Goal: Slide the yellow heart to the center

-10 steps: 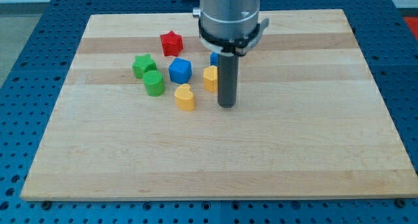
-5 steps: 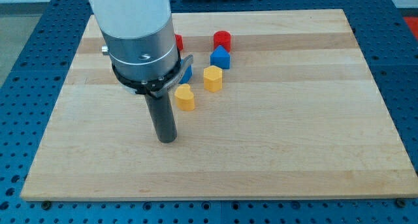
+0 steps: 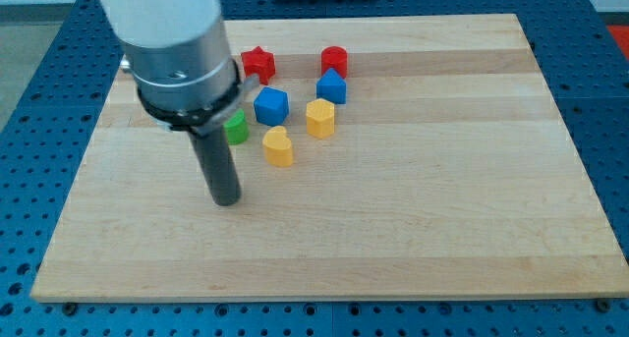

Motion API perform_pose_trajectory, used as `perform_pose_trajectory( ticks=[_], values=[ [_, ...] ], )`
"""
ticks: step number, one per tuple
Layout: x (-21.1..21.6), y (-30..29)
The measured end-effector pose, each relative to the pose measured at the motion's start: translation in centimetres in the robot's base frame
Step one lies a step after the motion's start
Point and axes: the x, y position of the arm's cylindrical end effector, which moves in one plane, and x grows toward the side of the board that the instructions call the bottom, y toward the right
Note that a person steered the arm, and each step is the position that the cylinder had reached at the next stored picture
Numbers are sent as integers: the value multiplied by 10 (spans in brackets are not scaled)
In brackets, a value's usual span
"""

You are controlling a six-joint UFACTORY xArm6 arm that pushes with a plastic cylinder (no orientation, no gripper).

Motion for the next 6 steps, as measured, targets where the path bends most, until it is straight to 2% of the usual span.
perform_pose_trajectory(
  ticks=[1,3,4,5,6],
  values=[
    [-17,-13],
    [-57,1],
    [-65,63],
    [-65,95],
    [-65,86]
  ],
)
